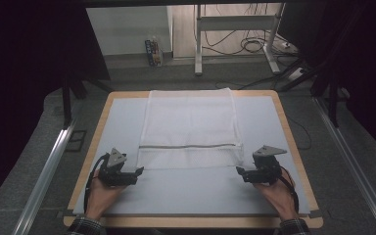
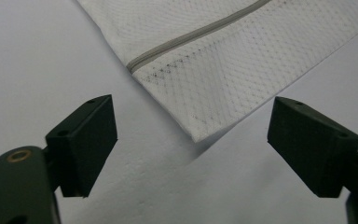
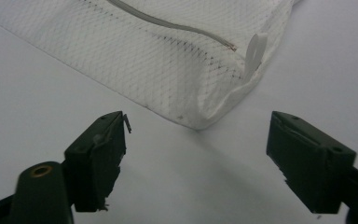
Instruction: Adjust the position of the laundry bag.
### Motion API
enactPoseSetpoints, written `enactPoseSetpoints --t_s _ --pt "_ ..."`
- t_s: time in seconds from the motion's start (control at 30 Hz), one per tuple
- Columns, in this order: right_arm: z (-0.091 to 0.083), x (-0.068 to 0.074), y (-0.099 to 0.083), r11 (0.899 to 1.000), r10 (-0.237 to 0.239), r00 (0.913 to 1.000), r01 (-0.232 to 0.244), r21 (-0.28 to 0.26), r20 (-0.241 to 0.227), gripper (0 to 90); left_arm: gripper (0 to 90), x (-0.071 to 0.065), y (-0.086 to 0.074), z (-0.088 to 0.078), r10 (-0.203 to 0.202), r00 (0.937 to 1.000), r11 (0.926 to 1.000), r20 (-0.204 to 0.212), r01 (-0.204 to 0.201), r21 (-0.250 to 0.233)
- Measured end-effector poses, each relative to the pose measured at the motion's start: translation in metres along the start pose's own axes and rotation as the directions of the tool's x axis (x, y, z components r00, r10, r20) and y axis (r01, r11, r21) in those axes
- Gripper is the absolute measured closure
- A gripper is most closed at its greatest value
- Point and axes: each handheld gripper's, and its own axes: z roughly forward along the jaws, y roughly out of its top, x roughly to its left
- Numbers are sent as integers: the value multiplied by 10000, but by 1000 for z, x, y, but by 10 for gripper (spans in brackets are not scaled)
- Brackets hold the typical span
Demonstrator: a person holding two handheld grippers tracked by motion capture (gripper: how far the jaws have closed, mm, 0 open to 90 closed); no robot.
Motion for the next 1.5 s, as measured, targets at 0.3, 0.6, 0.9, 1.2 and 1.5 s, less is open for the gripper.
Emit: enactPoseSetpoints --t_s 0.3,0.6,0.9,1.2,1.5 --pt "3 -8 6 9982 474 9985 -463 -377 285 267 288 9 9 11 -348 9990 9993 280 351 -108" --pt "11 -12 18 9971 731 9962 -719 -263 481 365 366 18 18 25 -736 9962 9973 463 735 38" --pt "25 -18 33 9992 378 9945 -363 -172 979 505 432 32 22 32 -1122 9927 9935 450 1130 -154" --pt "45 -23 45 9995 228 9899 -254 167 1398 673 597 40 26 44 -1055 9942 9944 -187 1053 -99" --pt "55 -28 41 9981 263 9906 -334 515 1344 660 597 43 25 54 -1190 9927 9928 -203 1193 113"
